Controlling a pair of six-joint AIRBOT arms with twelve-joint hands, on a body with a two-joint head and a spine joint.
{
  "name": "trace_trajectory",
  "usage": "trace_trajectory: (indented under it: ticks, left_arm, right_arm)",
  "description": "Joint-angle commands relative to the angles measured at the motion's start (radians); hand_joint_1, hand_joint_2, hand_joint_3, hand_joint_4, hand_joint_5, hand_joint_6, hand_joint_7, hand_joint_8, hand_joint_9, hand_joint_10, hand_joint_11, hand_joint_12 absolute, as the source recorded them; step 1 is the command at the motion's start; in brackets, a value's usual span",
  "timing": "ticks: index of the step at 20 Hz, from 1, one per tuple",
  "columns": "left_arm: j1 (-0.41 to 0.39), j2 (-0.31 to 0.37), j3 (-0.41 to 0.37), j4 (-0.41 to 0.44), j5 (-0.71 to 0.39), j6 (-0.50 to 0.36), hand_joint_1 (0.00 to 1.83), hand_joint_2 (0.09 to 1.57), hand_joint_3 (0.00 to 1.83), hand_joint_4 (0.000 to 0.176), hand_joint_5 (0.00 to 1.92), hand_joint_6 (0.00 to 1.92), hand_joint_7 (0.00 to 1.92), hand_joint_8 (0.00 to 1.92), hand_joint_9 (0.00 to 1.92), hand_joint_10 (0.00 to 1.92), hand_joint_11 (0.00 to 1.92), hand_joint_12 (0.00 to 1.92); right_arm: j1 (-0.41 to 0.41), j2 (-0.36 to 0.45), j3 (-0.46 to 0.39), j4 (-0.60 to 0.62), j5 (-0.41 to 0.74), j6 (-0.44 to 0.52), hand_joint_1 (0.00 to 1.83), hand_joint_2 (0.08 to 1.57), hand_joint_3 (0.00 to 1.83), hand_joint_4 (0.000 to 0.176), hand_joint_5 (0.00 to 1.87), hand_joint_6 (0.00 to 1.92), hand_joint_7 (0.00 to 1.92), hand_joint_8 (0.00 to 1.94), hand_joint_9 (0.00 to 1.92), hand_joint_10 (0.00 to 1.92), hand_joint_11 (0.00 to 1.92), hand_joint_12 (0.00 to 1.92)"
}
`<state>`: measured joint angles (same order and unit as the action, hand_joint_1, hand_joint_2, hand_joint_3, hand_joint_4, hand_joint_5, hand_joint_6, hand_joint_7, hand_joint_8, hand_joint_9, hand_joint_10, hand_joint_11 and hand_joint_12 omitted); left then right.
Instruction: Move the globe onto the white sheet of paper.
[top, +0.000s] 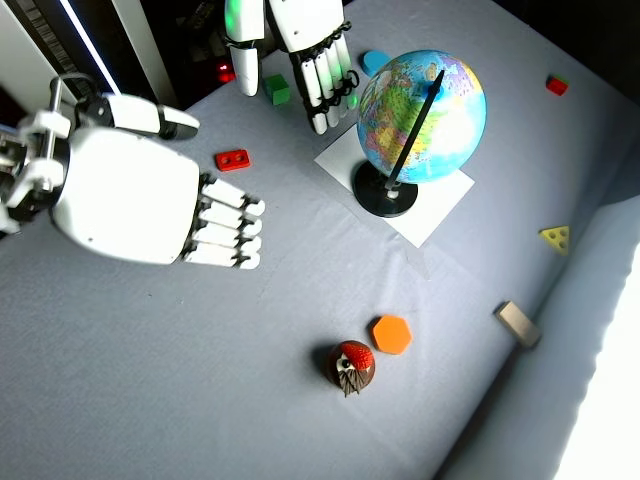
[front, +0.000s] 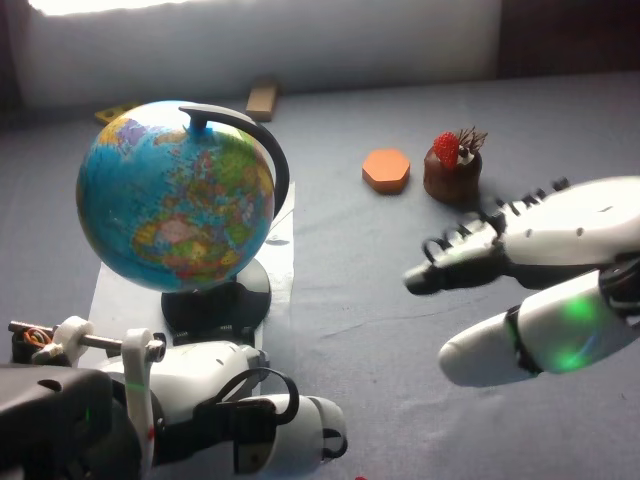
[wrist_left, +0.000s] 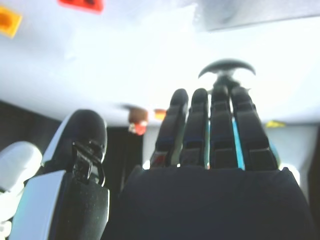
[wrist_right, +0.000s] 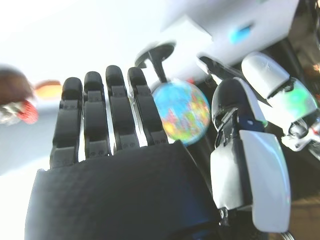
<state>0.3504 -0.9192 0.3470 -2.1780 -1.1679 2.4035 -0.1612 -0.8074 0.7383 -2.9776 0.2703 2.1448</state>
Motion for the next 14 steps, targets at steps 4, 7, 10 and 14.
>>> trace_trajectory:
  ticks: [4,7,10,14]
  left_arm:
    - [-0.034,-0.007,-0.004,0.039,-0.025,0.005,0.00,1.27,0.00,0.000,0.49,0.00,0.51,0.00,0.41,0.01,0.00,0.68]
    - [-0.053,-0.012,0.000,0.020,-0.028,0.025,0.01,1.31,0.00,0.000,0.80,0.03,0.93,0.05,0.80,0.46,0.32,1.46]
    - [-0.058,-0.014,-0.002,0.021,-0.028,0.028,0.26,1.32,0.00,0.000,1.10,0.28,1.16,0.44,0.91,1.37,0.67,1.78]
    - [-0.067,-0.014,-0.001,0.023,-0.028,0.047,0.51,1.43,0.01,0.000,0.93,1.69,1.01,1.76,1.07,1.90,0.95,1.92]
  right_arm:
    - [-0.063,0.007,-0.050,-0.034,-0.340,-0.206,0.00,1.18,0.00,0.000,0.58,0.15,0.60,0.09,0.51,0.14,0.00,1.05]
    - [-0.097,0.006,-0.059,-0.034,-0.388,-0.265,0.03,1.20,0.00,0.000,0.73,0.60,0.86,0.50,0.61,1.09,0.22,1.73]
    - [-0.130,0.003,-0.063,-0.034,-0.470,-0.346,0.22,1.23,0.01,0.000,0.83,1.25,0.90,1.32,0.77,1.77,0.73,1.92]
    - [-0.175,-0.002,-0.079,-0.034,-0.545,-0.501,0.69,1.39,0.04,0.000,0.97,1.83,1.11,1.86,1.14,1.92,1.14,1.92]
